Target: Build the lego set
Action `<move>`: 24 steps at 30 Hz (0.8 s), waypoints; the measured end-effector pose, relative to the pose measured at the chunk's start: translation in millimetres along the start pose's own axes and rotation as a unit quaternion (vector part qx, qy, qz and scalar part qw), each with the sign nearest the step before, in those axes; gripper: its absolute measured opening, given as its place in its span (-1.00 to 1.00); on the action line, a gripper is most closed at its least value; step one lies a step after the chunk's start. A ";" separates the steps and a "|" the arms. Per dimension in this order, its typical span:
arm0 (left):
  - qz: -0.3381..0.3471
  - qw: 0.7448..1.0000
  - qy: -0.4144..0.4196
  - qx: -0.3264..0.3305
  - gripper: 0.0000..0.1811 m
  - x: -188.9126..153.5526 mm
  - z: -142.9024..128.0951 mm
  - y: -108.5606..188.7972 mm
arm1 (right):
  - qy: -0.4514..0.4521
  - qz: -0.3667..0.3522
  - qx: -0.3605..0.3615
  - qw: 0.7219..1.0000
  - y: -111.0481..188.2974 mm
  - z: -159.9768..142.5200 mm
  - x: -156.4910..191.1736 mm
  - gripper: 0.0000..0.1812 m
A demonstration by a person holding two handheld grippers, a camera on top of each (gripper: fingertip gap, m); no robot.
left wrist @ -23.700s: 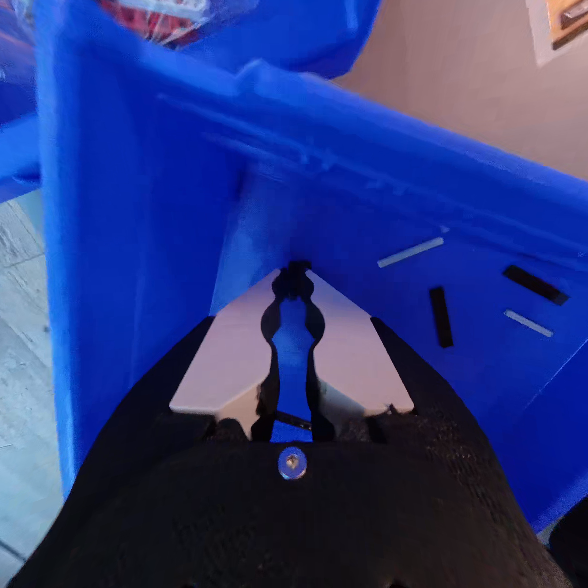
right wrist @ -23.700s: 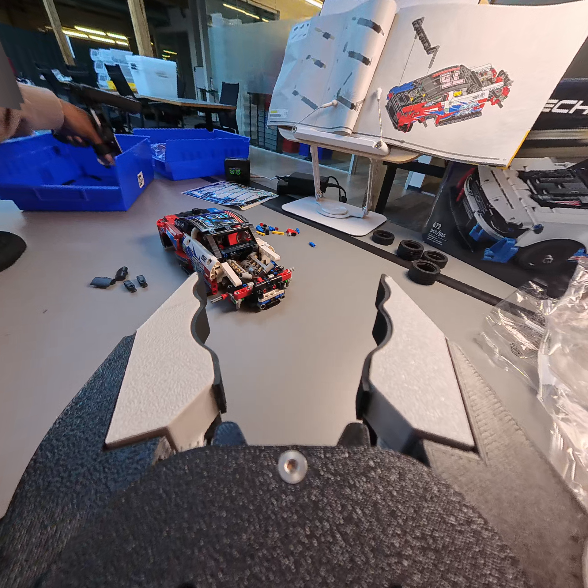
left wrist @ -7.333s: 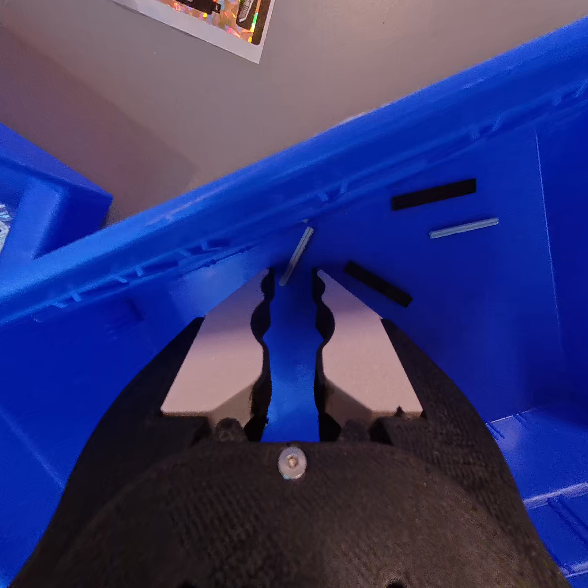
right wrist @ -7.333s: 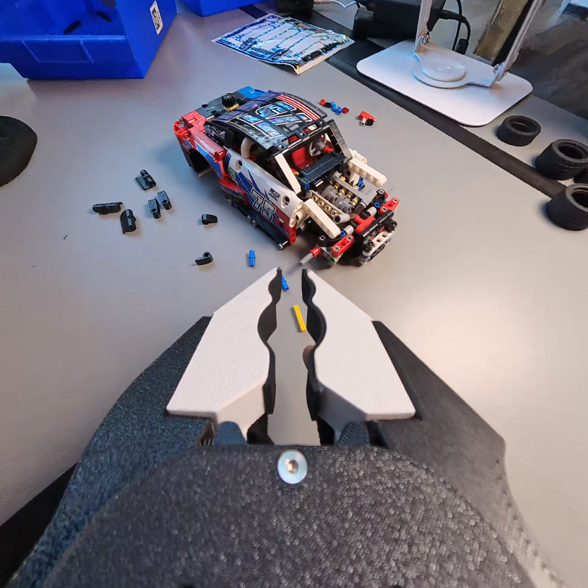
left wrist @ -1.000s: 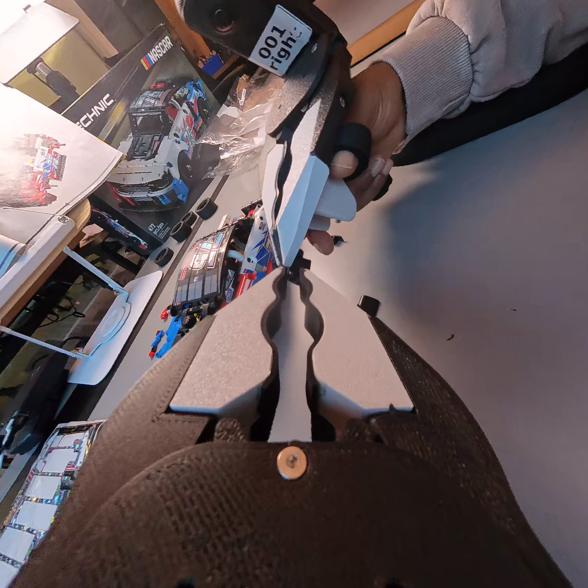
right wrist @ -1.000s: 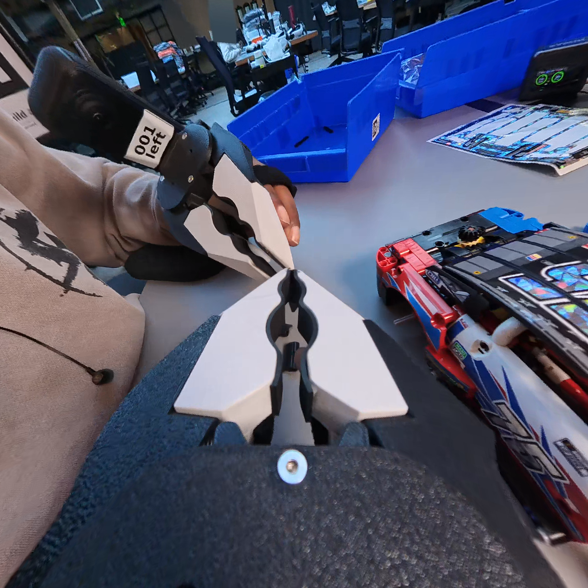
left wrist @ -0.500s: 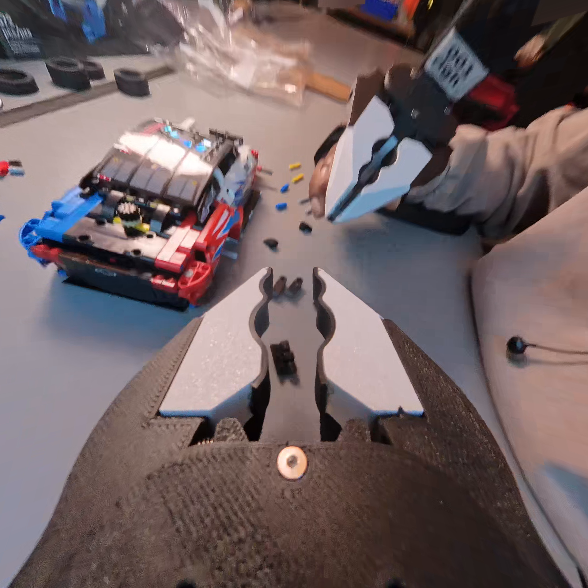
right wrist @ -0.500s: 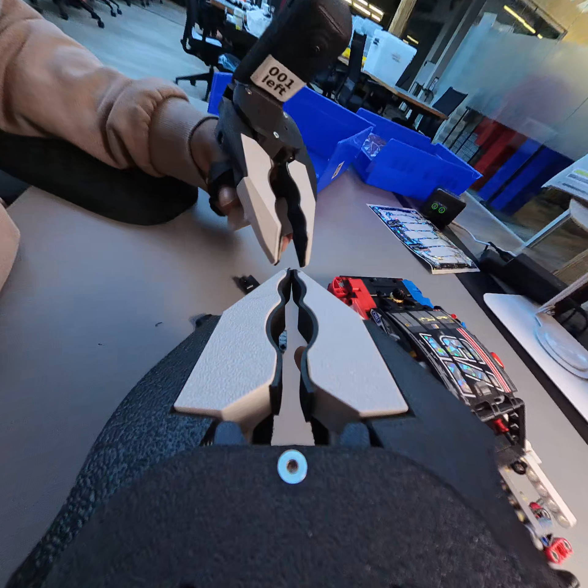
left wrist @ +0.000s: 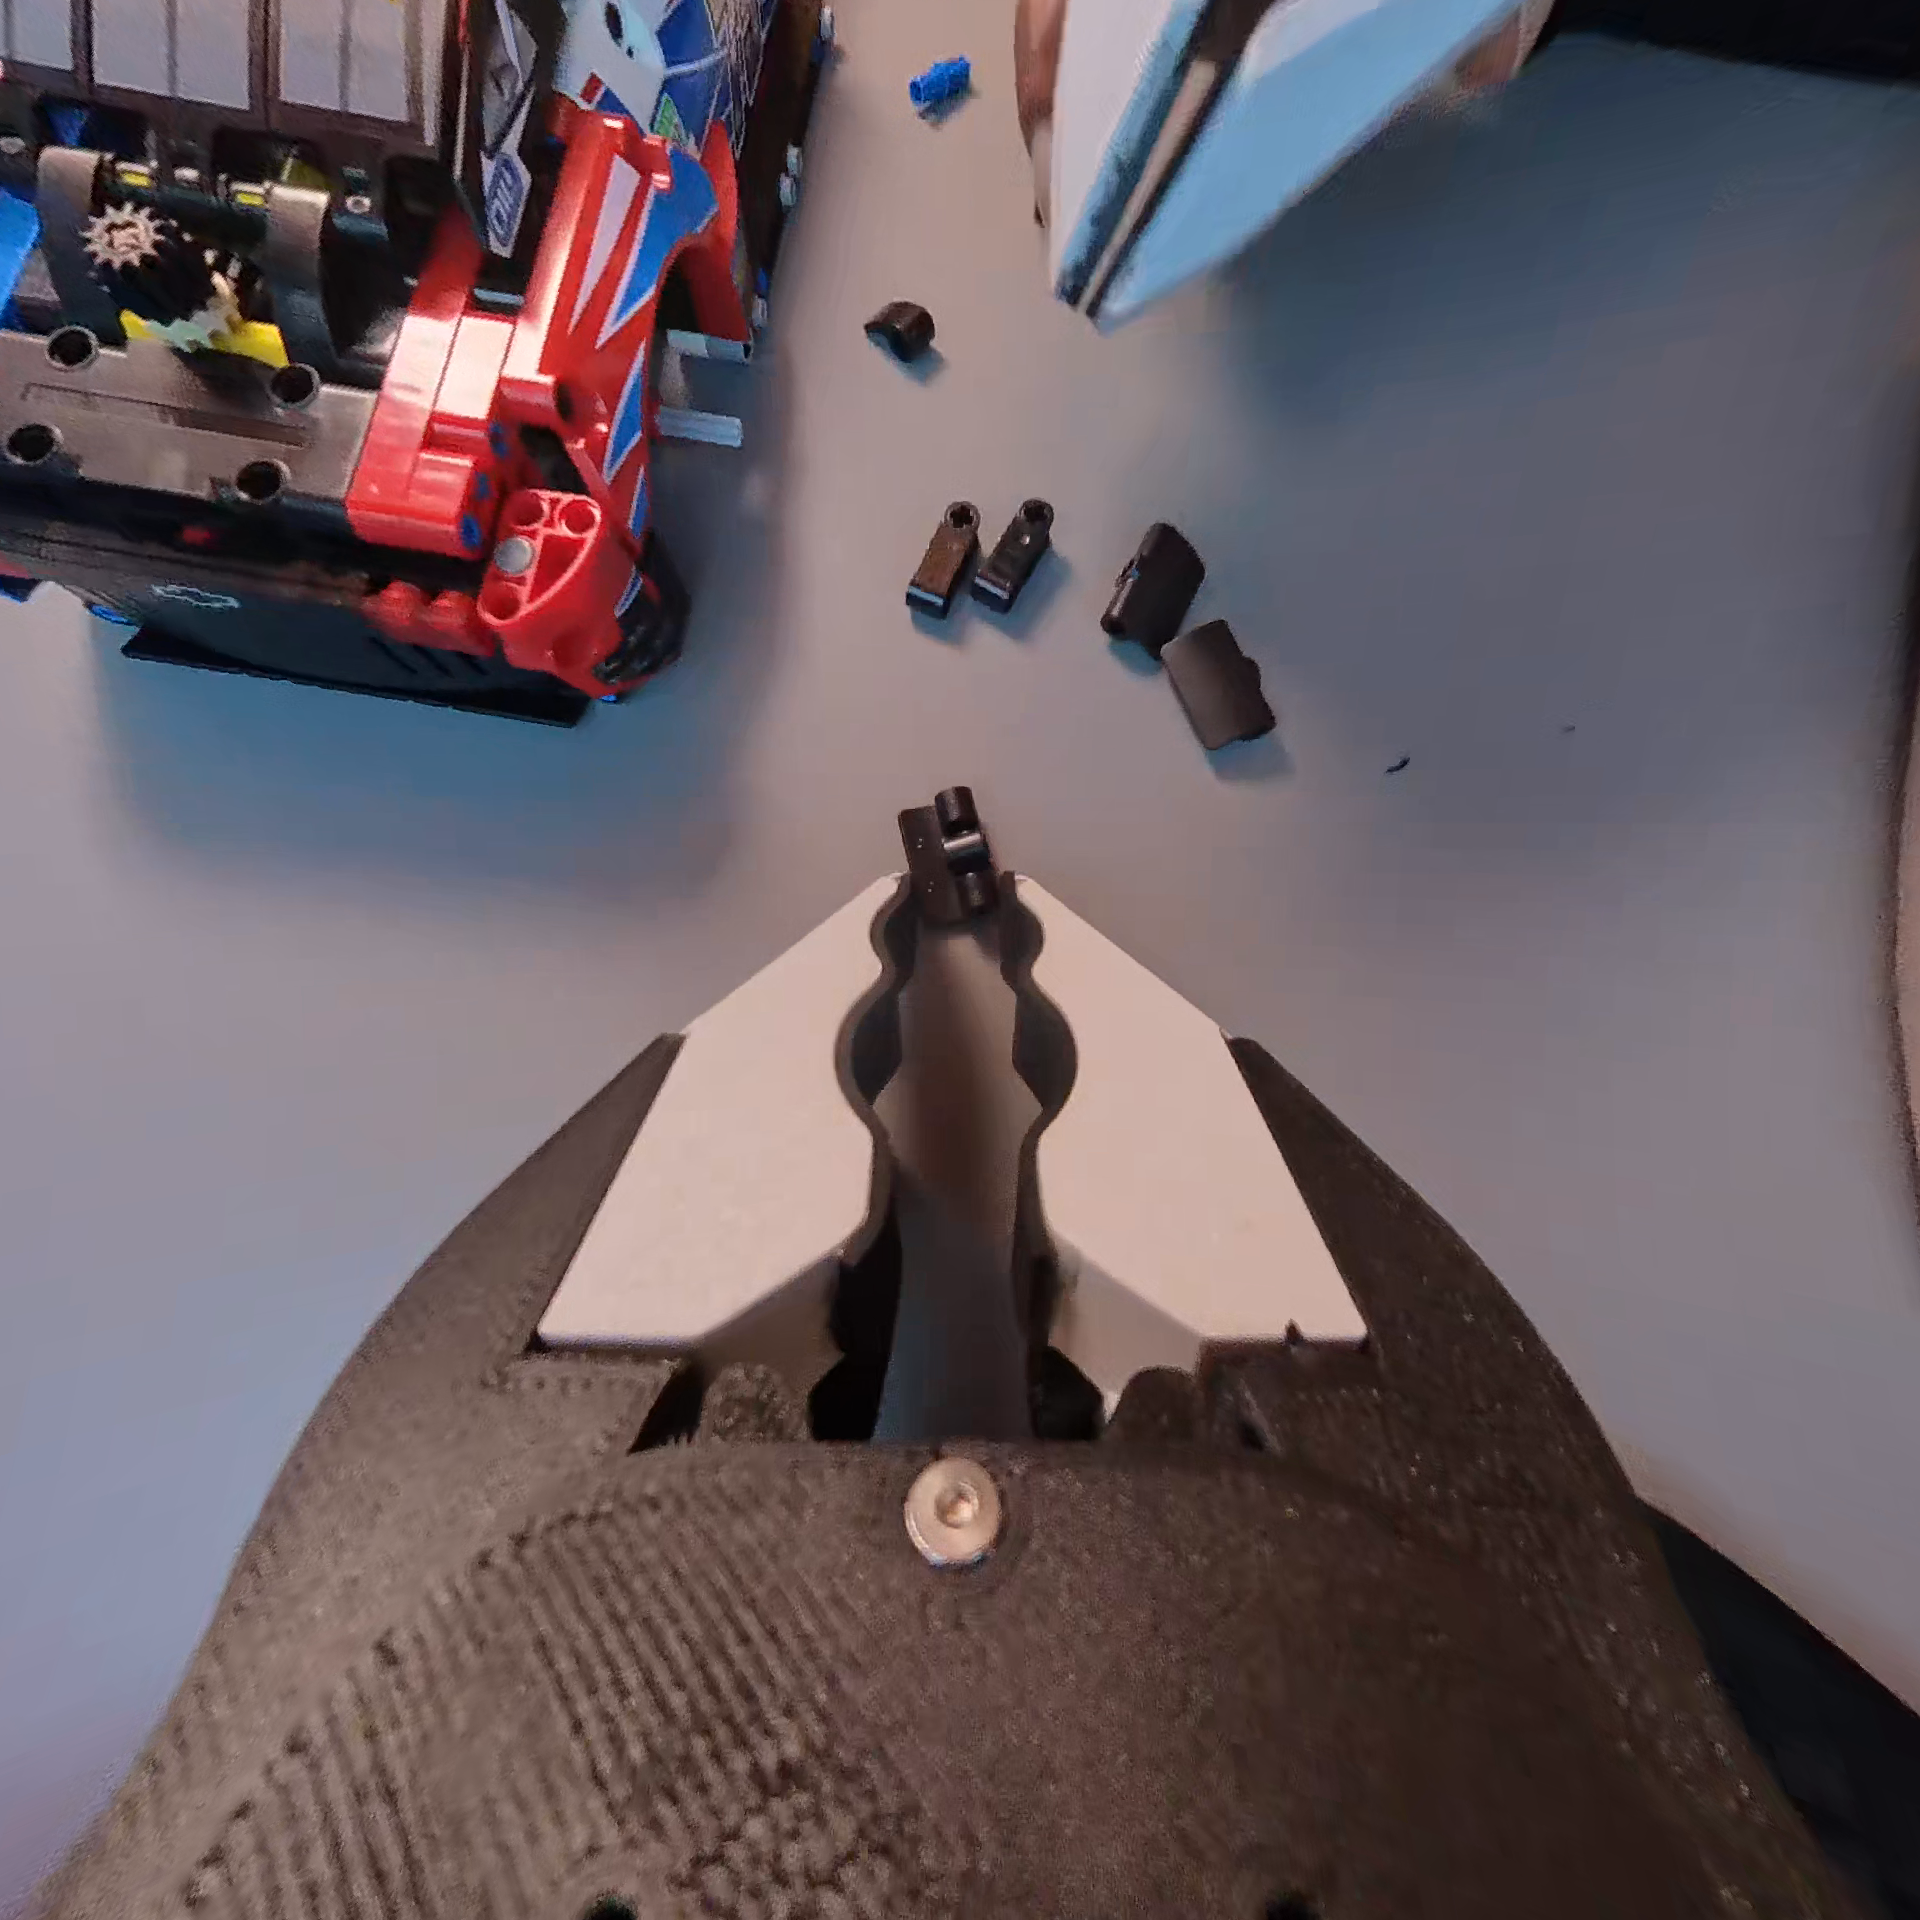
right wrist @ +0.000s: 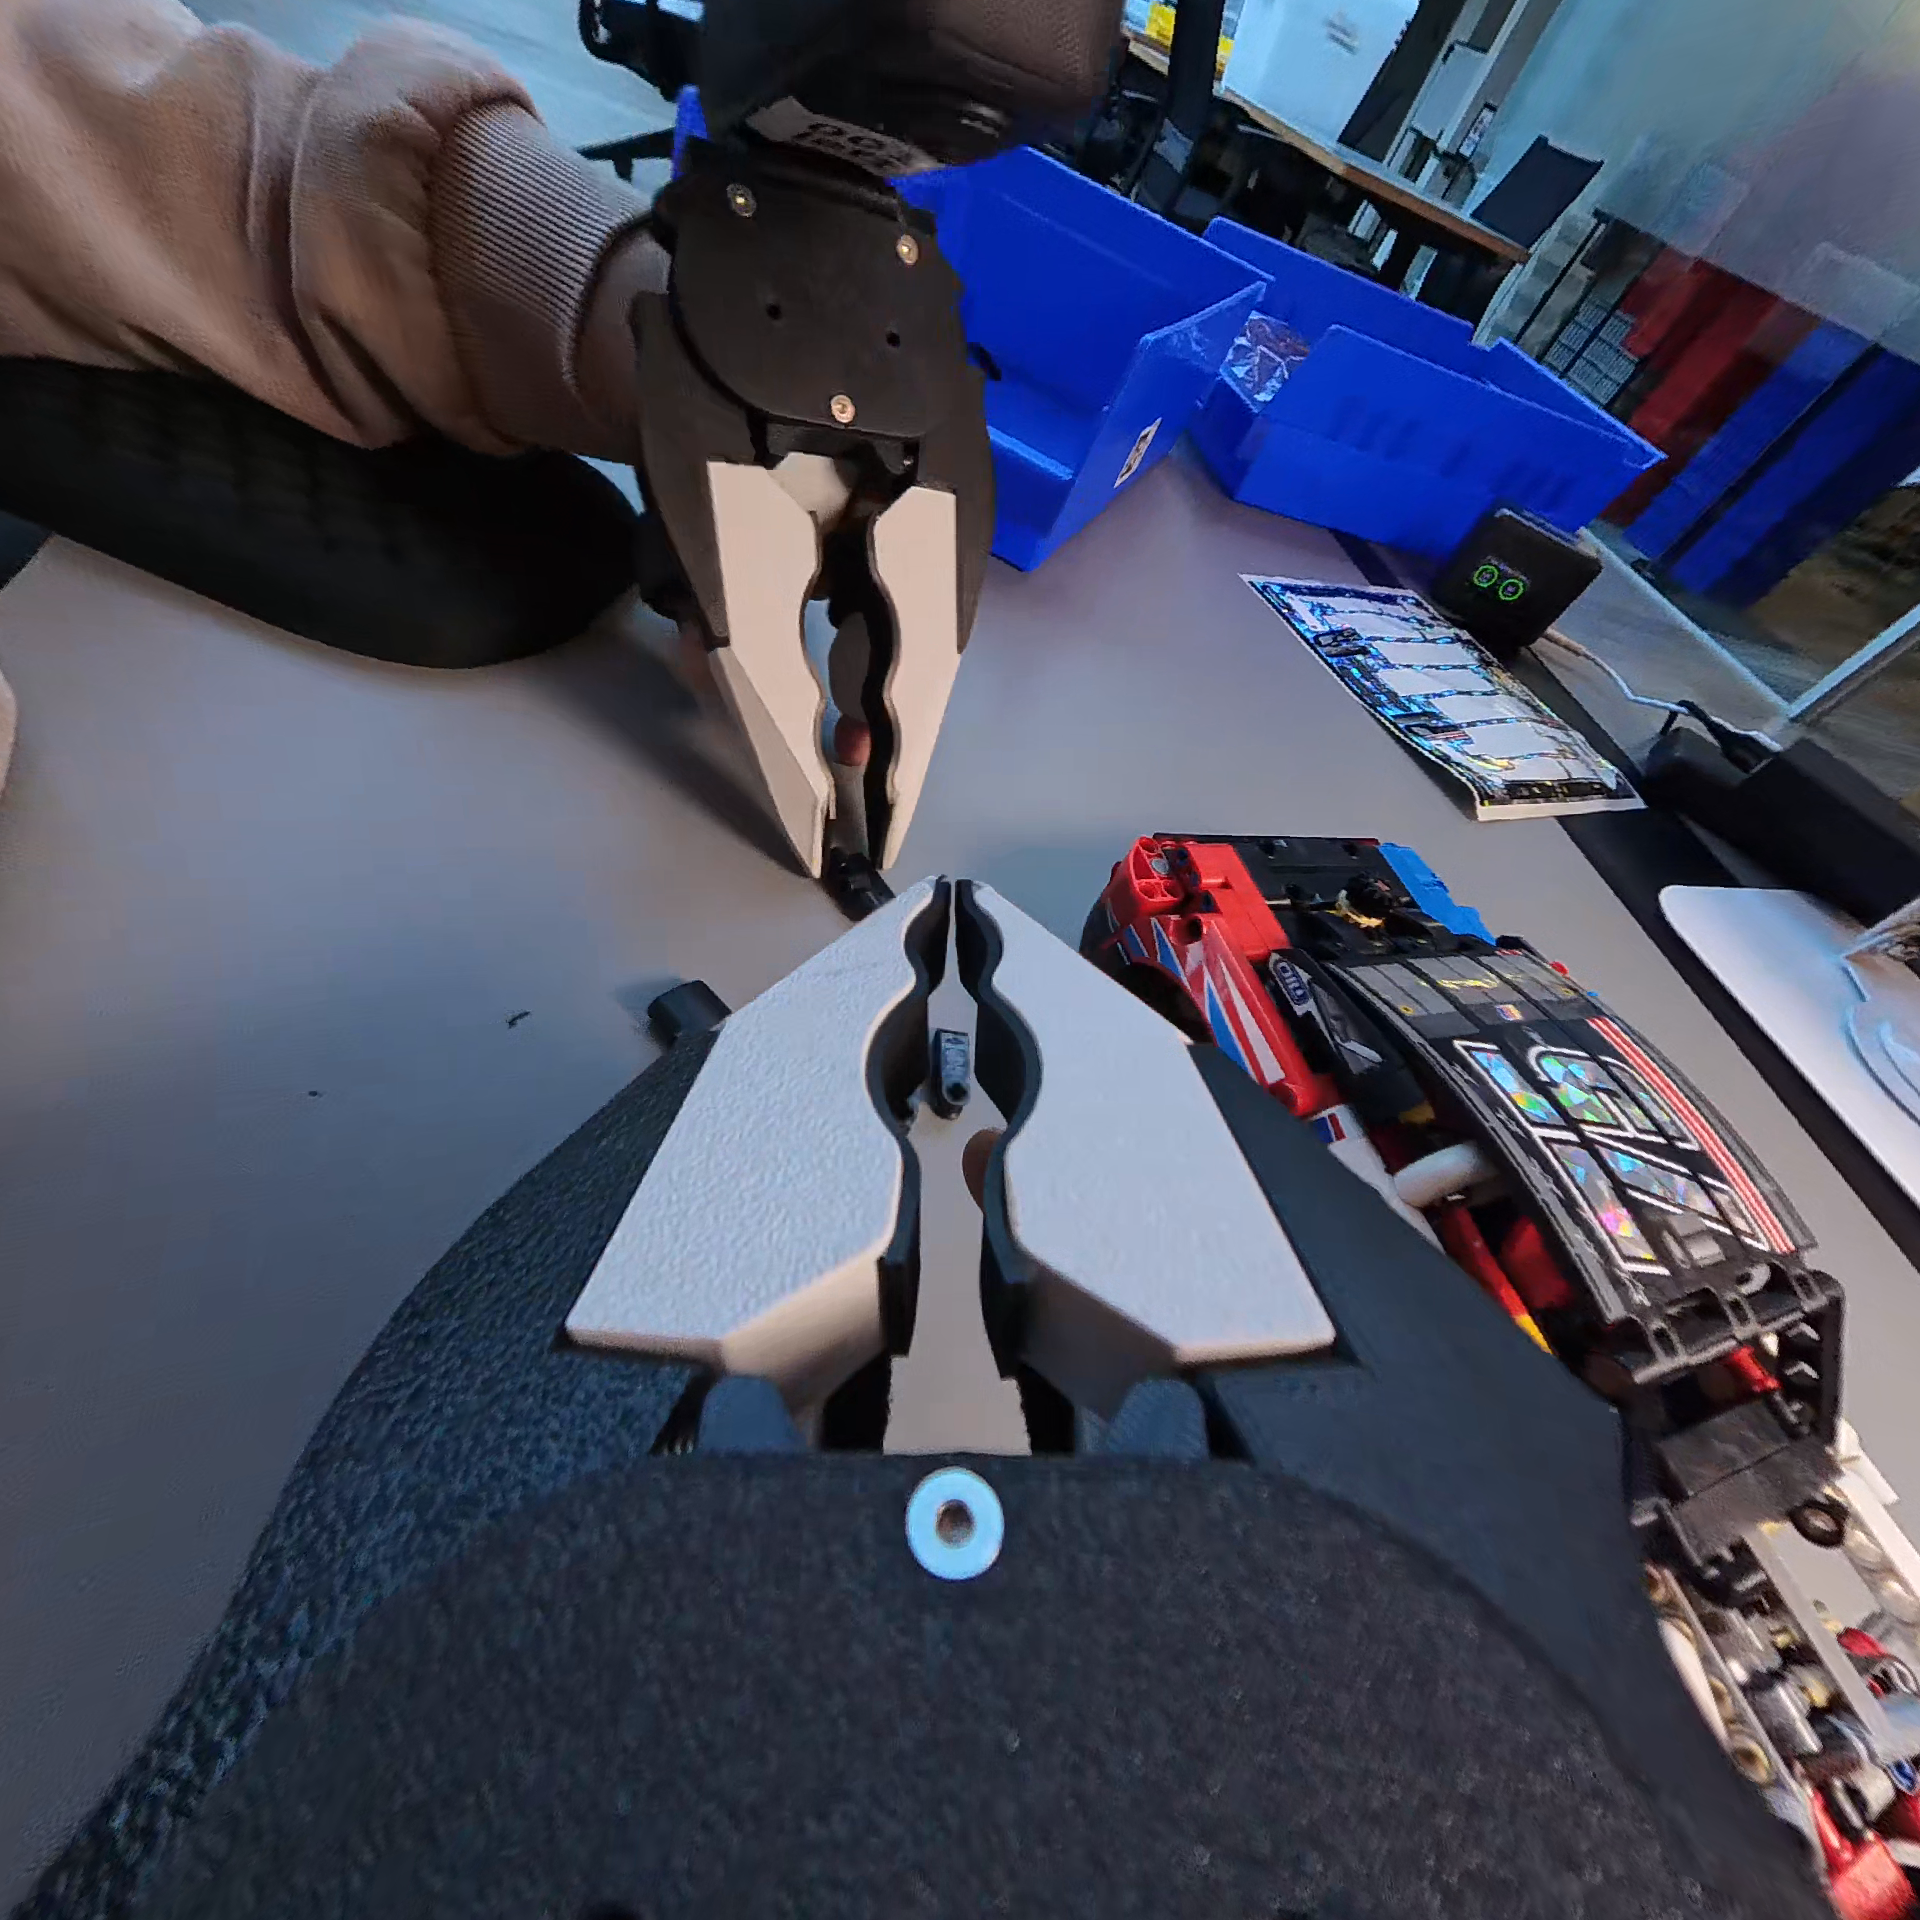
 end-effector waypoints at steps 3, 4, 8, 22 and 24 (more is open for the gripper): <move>-0.142 0.979 0.119 -0.086 -0.86 -10.4 18.7 7.6 | 0.037 0.017 0.000 0.999 -3.7 2.7 9.2 -0.89; -0.192 0.962 0.155 -0.114 -0.86 -13.9 26.5 11.8 | 0.052 0.023 -0.001 0.998 -4.9 4.4 12.8 -0.82; -0.306 0.909 0.227 -0.166 -0.86 -23.5 44.2 18.9 | 0.069 0.075 -0.017 0.995 -6.1 12.3 29.1 -0.79; 0.023 0.944 0.019 -0.329 -0.66 -13.4 70.1 39.8 | -0.531 0.224 -0.207 0.791 6.2 13.1 -11.9 -0.97; 0.047 0.945 -0.026 -0.324 -0.67 -20.4 71.9 38.8 | -0.548 0.229 -0.205 0.778 3.2 11.0 -10.4 -0.97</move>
Point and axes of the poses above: each gripper's, where its closed fingertips meet, y back along the fingers, z out of its top, x = y × z across the jaws, the point moved 6 cm from there along y, back along the fingers, and after that the axes turned 9 degrees about z, right-handed, at the moved point
